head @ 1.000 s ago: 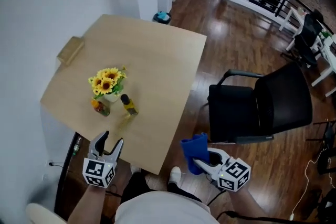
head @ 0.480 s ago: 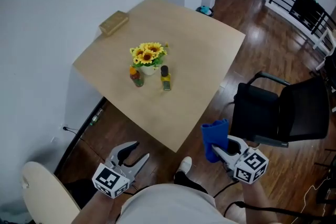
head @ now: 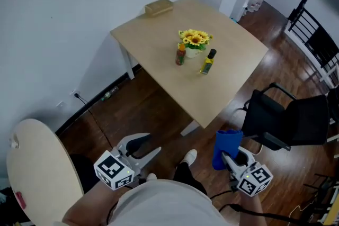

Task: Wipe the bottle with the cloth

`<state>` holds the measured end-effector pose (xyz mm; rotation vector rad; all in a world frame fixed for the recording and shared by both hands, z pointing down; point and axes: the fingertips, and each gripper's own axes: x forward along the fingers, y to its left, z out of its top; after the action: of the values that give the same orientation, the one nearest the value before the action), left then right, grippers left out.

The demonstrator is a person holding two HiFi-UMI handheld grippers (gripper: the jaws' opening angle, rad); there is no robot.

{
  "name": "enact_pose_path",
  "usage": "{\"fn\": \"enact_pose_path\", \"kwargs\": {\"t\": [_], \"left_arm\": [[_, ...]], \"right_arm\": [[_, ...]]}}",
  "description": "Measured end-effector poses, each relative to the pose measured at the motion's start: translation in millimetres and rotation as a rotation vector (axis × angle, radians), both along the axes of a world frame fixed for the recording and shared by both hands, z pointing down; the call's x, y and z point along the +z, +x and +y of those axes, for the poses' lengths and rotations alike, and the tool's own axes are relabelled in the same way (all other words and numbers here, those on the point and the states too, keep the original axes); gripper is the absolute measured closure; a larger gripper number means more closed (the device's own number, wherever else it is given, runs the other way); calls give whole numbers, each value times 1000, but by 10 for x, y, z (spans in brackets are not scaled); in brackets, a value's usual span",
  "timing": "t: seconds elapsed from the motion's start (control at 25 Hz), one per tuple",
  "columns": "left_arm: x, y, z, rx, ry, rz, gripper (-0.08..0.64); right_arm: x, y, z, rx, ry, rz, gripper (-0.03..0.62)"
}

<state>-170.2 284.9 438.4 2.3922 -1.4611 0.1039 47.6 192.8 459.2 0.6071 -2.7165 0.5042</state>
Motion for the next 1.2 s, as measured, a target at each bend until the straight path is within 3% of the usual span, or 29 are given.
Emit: {"fn": "enact_pose_path", "kwargs": {"t": [0.24,0.56,1.2], "left_arm": [[98,-18,801,35,-17,32,373],[-4,188,1154,33,15,-1,373],[-317,1663,1166,156,46,-23,373]], "right_arm": [[-60,-145,936,-27,-1,46,439],[-329,17,1279,-41,78,35,439],[-377,1255,1683,-5,80,2,439]]}}
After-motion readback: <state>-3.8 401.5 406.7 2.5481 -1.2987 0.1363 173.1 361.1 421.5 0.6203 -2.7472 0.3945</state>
